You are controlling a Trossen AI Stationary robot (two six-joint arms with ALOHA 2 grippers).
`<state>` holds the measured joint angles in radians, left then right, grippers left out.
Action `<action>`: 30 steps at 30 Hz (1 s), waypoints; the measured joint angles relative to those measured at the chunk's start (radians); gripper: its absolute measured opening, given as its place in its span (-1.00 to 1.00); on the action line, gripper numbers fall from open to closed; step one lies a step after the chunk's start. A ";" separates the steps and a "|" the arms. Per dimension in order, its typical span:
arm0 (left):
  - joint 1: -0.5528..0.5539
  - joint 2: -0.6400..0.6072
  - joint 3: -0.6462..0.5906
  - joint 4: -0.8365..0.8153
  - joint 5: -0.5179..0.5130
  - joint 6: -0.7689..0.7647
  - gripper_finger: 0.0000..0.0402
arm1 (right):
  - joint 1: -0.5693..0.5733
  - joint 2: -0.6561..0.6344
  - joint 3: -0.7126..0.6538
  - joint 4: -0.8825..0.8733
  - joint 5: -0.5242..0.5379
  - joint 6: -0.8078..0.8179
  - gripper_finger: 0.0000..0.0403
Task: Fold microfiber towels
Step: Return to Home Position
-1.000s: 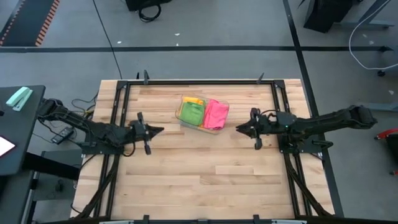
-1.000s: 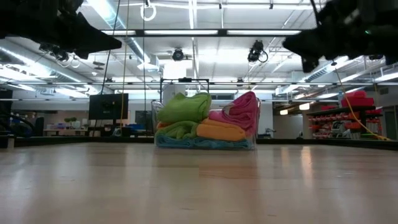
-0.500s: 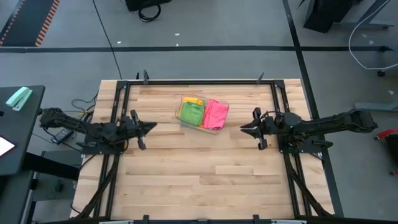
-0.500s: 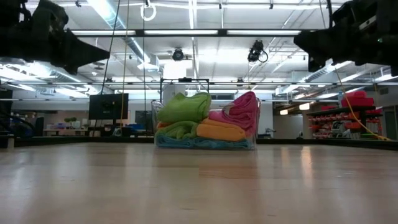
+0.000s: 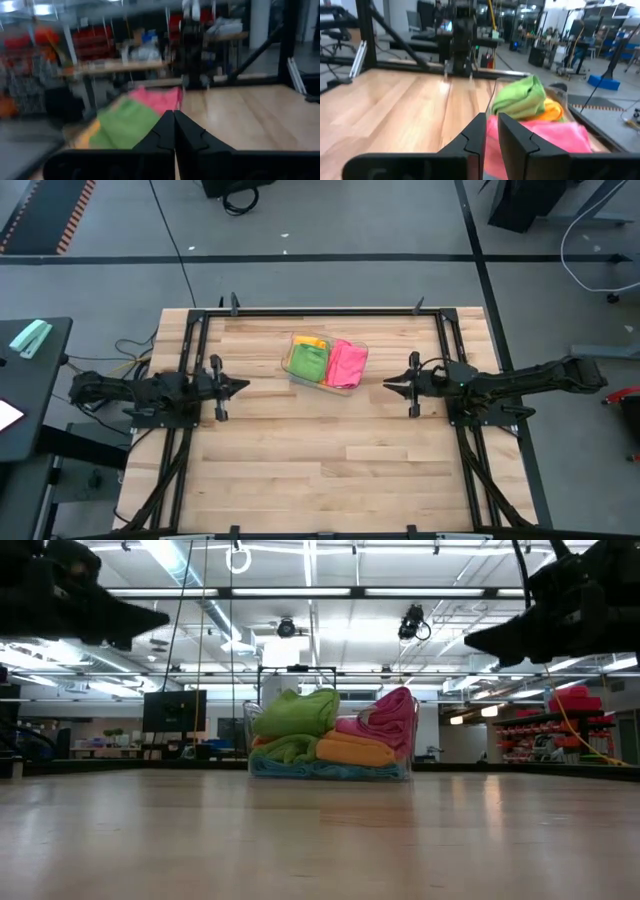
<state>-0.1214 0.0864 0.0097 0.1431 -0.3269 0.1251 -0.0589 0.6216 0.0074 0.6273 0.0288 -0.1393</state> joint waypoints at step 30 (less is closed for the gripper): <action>0.037 -0.022 -0.001 0.157 0.025 -0.271 -0.83 | 0.000 0.000 0.000 -0.058 0.000 0.000 -0.71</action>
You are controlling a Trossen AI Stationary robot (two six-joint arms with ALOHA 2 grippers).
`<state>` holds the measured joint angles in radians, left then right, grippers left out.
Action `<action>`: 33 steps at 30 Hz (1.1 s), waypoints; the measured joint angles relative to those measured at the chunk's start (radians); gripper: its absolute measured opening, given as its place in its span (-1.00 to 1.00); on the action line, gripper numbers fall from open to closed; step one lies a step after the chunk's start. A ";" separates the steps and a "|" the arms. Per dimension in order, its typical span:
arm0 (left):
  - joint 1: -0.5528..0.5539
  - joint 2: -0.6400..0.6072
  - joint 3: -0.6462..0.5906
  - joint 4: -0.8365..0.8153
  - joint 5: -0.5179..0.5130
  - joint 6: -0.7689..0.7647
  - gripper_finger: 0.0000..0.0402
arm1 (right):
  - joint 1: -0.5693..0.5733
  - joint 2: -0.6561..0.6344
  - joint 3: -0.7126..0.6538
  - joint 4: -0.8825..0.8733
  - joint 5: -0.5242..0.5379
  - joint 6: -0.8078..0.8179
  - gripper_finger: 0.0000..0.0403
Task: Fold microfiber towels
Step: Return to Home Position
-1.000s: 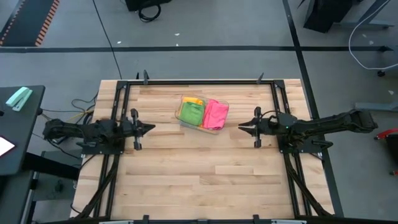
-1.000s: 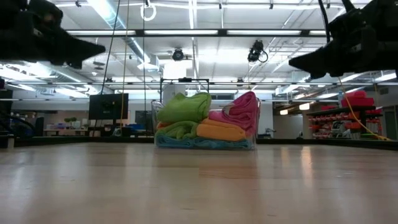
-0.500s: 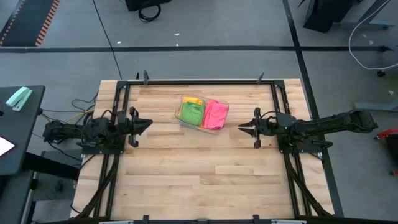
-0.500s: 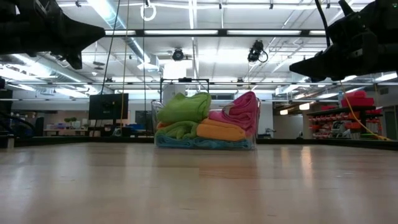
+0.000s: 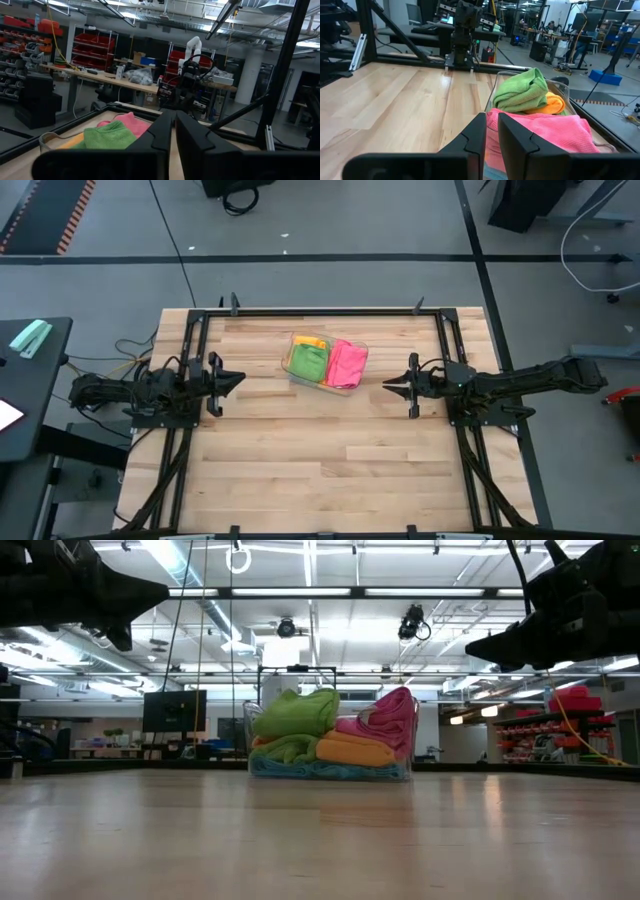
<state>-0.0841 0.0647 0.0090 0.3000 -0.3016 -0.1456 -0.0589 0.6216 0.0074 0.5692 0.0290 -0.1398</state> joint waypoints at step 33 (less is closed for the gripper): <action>0.000 0.000 0.000 0.000 0.000 -0.001 -0.86 | 0.000 0.000 0.000 0.001 0.000 0.000 -0.71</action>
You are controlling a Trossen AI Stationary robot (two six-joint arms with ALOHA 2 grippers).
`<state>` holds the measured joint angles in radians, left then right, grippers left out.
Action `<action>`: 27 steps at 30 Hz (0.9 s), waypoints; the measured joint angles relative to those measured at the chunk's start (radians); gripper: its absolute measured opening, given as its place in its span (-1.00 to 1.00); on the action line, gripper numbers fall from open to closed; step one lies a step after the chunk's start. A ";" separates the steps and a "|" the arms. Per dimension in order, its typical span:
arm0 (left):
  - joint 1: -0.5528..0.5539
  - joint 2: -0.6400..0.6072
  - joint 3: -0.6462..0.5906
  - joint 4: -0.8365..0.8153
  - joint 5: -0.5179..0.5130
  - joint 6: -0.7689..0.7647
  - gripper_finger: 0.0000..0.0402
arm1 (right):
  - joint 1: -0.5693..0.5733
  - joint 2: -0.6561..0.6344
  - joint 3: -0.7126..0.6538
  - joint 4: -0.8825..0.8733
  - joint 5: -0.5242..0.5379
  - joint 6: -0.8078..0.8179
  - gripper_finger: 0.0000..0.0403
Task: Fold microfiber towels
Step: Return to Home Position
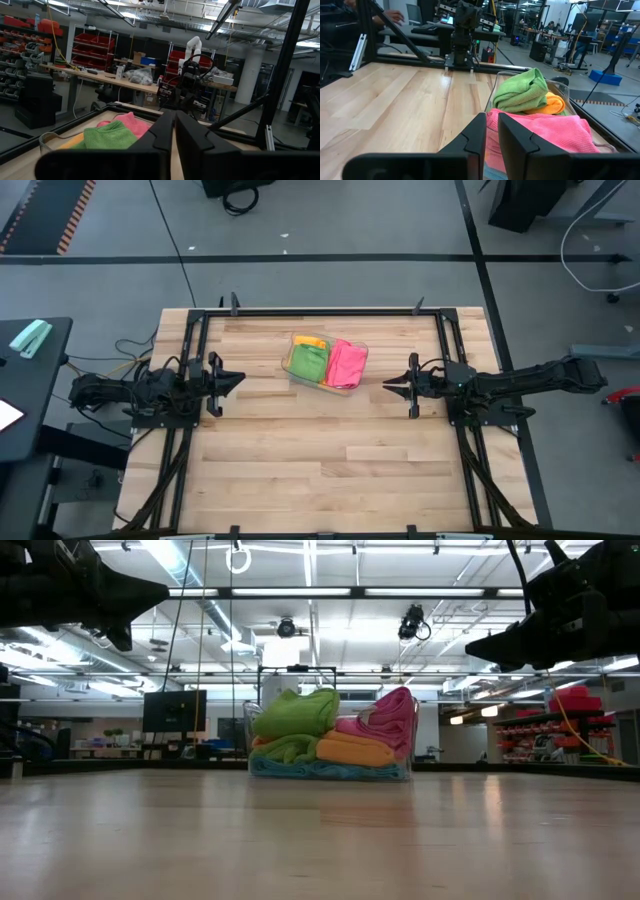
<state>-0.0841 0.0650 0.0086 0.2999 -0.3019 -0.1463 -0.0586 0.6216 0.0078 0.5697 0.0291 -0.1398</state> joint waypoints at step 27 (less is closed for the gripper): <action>0.000 0.000 0.000 0.000 0.000 0.000 -0.88 | 0.000 0.000 0.000 0.000 0.000 0.000 -0.71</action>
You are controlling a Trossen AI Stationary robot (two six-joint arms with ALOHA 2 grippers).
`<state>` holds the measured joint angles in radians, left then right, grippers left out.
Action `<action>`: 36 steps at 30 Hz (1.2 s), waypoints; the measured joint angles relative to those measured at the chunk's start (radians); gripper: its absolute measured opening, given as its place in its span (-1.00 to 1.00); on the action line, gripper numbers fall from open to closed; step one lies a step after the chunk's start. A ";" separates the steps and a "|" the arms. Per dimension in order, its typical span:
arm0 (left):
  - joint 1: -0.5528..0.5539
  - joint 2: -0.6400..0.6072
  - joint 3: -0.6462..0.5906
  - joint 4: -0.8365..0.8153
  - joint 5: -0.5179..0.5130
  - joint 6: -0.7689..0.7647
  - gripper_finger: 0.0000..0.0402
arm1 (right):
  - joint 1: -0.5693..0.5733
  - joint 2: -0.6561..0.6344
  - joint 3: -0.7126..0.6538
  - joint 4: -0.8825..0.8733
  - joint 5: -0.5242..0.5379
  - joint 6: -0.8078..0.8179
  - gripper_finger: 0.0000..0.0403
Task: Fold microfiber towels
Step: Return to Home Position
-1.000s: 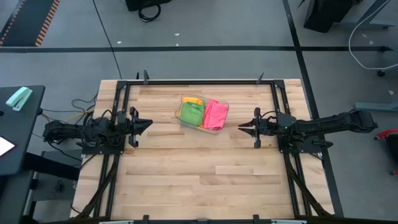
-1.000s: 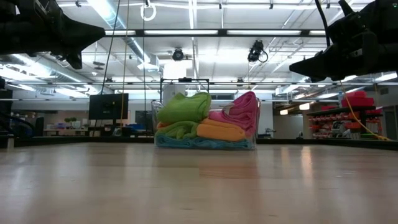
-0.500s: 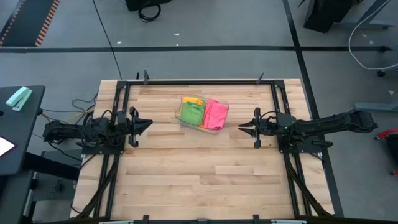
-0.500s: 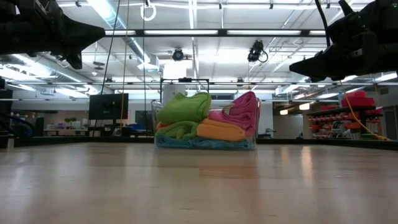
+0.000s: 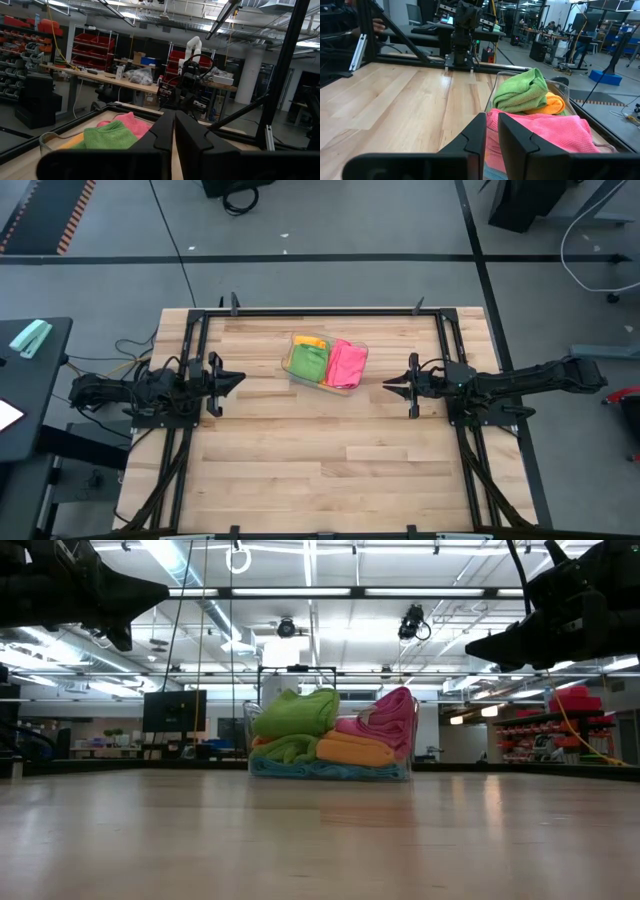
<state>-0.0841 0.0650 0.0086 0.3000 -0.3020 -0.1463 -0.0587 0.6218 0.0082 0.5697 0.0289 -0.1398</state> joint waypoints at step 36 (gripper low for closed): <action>0.000 0.000 0.000 0.000 0.000 0.000 -0.84 | 0.000 0.000 0.000 0.000 0.000 0.000 -0.71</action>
<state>-0.0845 0.0650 0.0086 0.2998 -0.3020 -0.1463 -0.0589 0.6220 0.0082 0.5697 0.0288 -0.1398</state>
